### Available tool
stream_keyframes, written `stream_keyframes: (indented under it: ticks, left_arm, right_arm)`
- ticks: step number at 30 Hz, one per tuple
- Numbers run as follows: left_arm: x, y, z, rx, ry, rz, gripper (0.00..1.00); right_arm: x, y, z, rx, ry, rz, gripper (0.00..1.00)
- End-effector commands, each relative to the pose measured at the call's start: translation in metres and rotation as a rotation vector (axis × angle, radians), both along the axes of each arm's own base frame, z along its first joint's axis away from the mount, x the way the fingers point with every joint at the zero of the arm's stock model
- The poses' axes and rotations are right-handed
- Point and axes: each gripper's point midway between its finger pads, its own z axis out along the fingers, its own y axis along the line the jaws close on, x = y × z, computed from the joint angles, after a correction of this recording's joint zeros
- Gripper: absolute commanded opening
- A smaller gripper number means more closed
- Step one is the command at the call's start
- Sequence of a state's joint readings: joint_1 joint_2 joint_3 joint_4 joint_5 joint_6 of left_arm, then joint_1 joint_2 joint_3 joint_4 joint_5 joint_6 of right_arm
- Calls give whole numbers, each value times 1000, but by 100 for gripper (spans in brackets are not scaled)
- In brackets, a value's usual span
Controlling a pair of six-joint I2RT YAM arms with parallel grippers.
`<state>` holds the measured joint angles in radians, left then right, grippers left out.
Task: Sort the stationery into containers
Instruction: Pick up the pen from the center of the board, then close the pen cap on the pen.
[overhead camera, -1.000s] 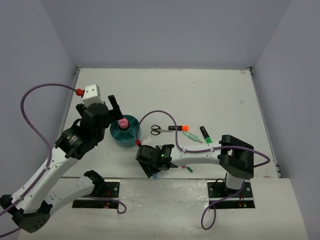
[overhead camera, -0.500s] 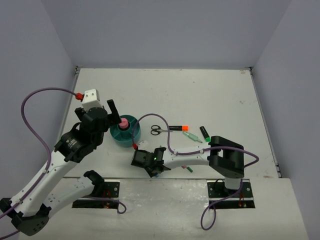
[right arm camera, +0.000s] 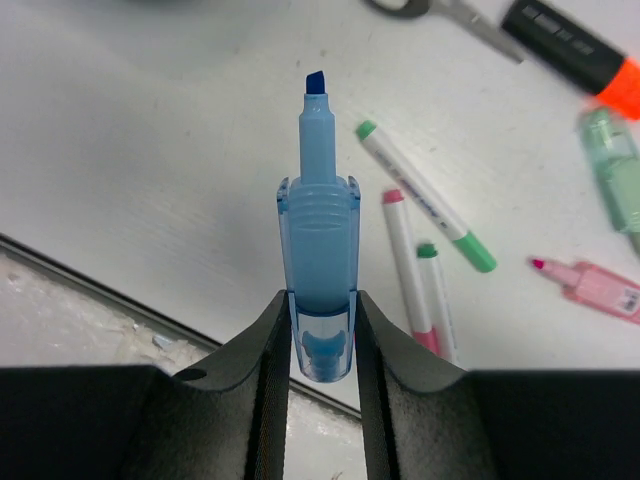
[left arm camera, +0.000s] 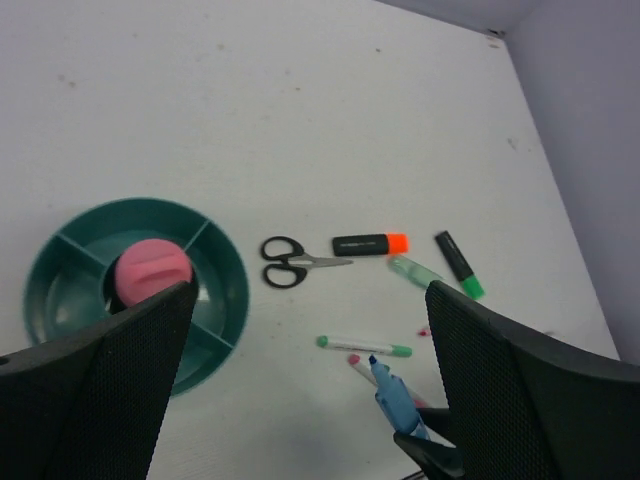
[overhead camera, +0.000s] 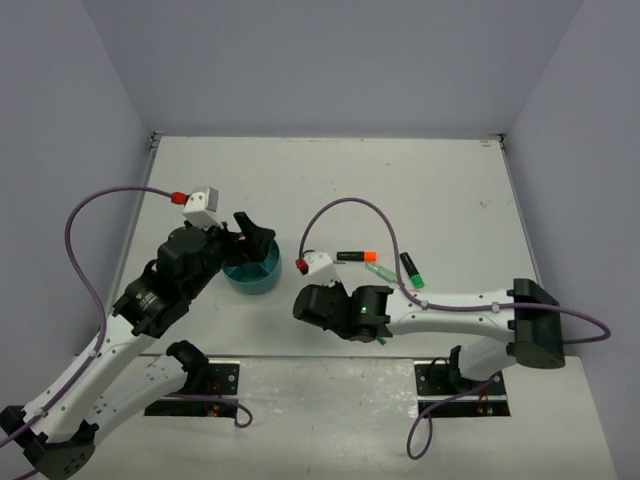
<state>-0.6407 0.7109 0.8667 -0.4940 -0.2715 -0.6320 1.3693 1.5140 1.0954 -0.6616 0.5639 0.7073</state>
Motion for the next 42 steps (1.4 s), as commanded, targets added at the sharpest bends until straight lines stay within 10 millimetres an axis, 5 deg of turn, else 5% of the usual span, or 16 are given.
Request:
stream_keyframes:
  ticks: [1, 7, 13, 27, 29, 31, 36, 42]
  left_arm:
    - [-25, -76, 44, -322, -127, -389, 100]
    - [-35, -124, 31, -443, -69, -630, 100]
    - [-26, -141, 8, -471, 5, -650, 96]
    - [-35, -170, 7, -533, 33, -797, 21]
    - [-35, -171, 6, -526, 35, -800, 4]
    - [-30, -171, 6, -501, 25, -786, 0]
    - [-4, -152, 4, -381, 12, -596, 0]
    - [16, -127, 30, -329, -69, -428, 0]
  right_arm:
    - [31, -21, 50, 114, -194, -121, 3]
    - [37, -25, 94, 268, -272, -124, 0]
    - [38, -28, 109, 334, -297, -130, 0]
    - [40, -18, 131, 391, -319, -82, 0]
    - [40, -16, 130, 391, -317, -72, 0]
    - [39, -14, 126, 385, -309, -63, 0]
    - [30, -13, 104, 369, -262, -18, 2]
    - [15, -8, 50, 332, -166, 40, 3]
